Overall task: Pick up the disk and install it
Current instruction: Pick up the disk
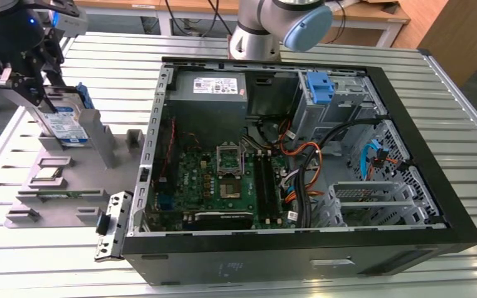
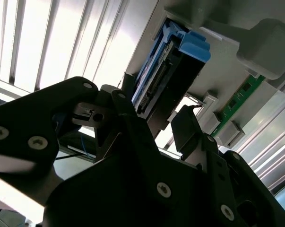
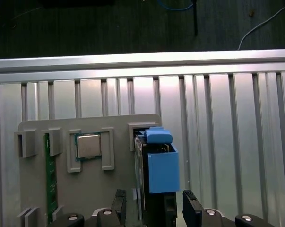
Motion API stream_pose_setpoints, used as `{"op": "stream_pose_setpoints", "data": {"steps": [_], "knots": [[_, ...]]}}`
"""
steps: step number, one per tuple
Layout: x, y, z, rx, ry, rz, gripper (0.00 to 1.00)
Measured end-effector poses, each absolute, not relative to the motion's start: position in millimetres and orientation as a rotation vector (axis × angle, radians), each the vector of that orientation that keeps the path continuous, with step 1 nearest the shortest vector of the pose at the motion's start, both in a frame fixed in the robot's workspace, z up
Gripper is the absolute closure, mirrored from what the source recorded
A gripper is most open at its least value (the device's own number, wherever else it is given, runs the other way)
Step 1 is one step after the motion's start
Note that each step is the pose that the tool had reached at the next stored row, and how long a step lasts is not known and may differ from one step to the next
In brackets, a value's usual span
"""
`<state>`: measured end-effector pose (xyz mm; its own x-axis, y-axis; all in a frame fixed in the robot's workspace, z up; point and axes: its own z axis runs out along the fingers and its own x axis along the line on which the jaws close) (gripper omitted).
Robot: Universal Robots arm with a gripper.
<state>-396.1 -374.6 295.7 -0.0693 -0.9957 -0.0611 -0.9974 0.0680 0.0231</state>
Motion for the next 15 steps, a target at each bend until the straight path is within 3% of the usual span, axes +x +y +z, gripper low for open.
{"op": "stream_pose_setpoints", "data": {"steps": [15], "knots": [[-395.4, -374.0, 297.6, -2.123, 2.271, 0.095, 0.41]]}}
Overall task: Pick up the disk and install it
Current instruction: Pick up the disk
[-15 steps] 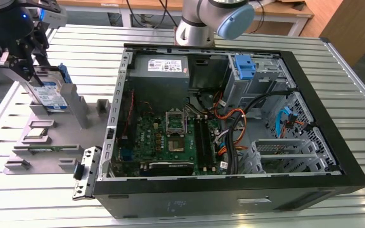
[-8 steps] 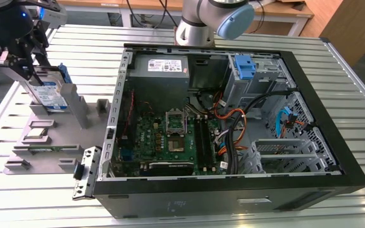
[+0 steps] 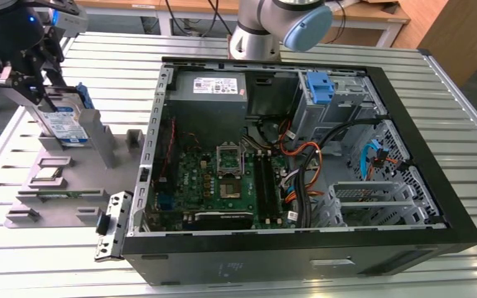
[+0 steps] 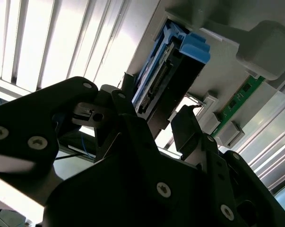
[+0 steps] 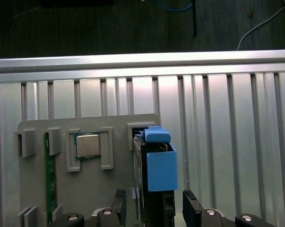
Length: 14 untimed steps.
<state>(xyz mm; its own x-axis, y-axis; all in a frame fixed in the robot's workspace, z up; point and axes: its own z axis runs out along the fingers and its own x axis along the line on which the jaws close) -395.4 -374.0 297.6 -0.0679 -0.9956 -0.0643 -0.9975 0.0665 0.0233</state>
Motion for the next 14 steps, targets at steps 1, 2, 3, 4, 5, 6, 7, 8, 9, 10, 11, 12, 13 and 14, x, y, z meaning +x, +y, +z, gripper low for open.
{"op": "stream_pose_setpoints", "data": {"steps": [1, 2, 3, 4, 5, 6, 7, 8, 9, 10, 11, 12, 13, 14], "knots": [[-395.3, -373.9, 297.5, -2.123, 2.271, 0.095, 0.41], [-395.2, -373.7, 297.4, -2.123, 2.271, 0.095, 0.41], [-395.2, -373.6, 297.4, -2.124, 2.27, 0.095, 0.41], [-395.2, -373.6, 297.4, -2.124, 2.27, 0.095, 0.41], [-395.2, -373.6, 297.4, -2.124, 2.27, 0.095, 0.41], [-395.2, -373.3, 297.4, -2.124, 2.27, 0.095, 0.41], [-395.2, -372.7, 297.5, -2.123, 2.271, 0.095, 0.41], [-395.2, -371.9, 297.4, -2.123, 2.27, 0.096, 0.41], [-395.2, -371.8, 297.3, -2.123, 2.27, 0.096, 0.41], [-395.2, -371.8, 297.3, -2.123, 2.27, 0.096, 0.41], [-395.2, -371.7, 297.3, -2.123, 2.27, 0.096, 0.41], [-395.2, -371.7, 297.3, -2.123, 2.27, 0.096, 0.41], [-395.2, -371.7, 297.3, -2.123, 2.27, 0.096, 0.41], [-395.2, -371.7, 297.3, -2.123, 2.27, 0.096, 0.41]]}}
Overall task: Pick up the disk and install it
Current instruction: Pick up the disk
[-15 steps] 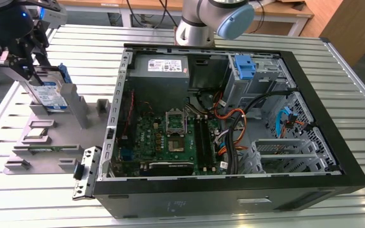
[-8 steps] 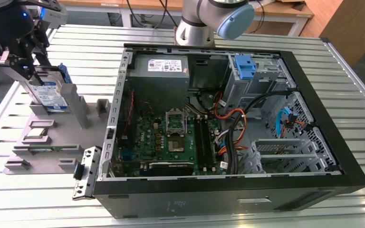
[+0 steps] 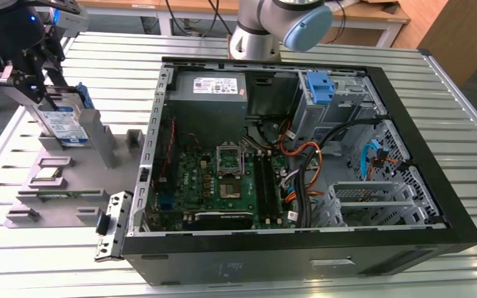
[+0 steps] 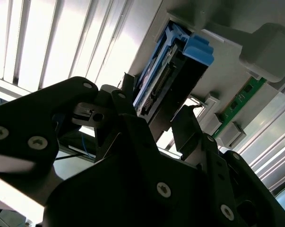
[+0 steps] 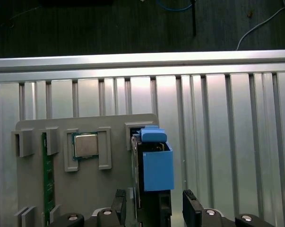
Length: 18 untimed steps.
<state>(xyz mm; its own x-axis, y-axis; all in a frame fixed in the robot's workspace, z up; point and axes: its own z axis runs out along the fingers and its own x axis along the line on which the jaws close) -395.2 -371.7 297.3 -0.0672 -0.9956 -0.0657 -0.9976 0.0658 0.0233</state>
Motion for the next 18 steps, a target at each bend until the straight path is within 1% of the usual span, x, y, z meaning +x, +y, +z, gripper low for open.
{"op": "stream_pose_setpoints", "data": {"steps": [7, 9, 10, 18], "knots": [[-395.2, -371.6, 297.3, -2.123, 2.27, 0.096, 0.41], [-395.2, -371.6, 297.3, -2.123, 2.27, 0.096, 0.43], [-395.2, -371.6, 297.3, -2.123, 2.27, 0.096, 0.49], [-395.2, -371.5, 297.3, -2.123, 2.27, 0.096, 0.49]]}}
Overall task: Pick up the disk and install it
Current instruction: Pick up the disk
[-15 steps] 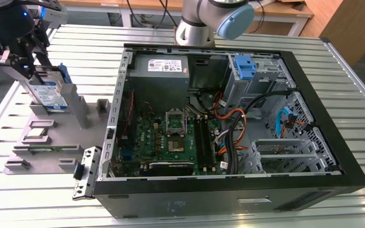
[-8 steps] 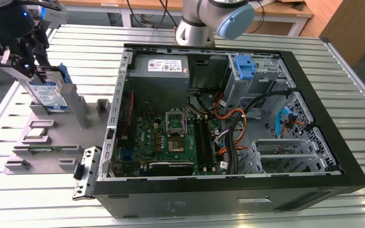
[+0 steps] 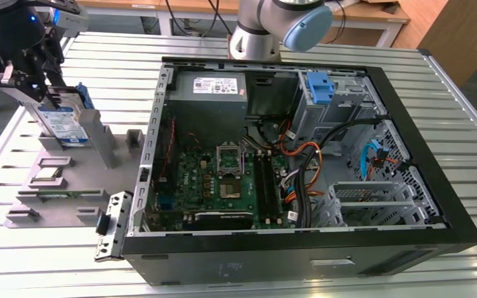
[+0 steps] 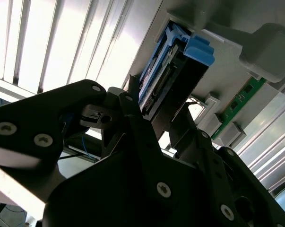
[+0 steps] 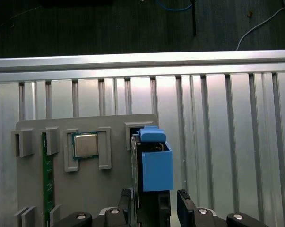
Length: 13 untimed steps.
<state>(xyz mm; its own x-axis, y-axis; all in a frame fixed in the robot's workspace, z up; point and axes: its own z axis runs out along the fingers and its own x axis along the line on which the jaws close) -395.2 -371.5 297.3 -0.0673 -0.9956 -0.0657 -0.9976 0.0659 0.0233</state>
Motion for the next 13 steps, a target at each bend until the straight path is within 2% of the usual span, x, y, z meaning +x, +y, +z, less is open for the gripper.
{"op": "stream_pose_setpoints", "data": {"steps": [13], "knots": [[-395.2, -372.6, 297.4, -2.123, 2.27, 0.096, 0.49]]}}
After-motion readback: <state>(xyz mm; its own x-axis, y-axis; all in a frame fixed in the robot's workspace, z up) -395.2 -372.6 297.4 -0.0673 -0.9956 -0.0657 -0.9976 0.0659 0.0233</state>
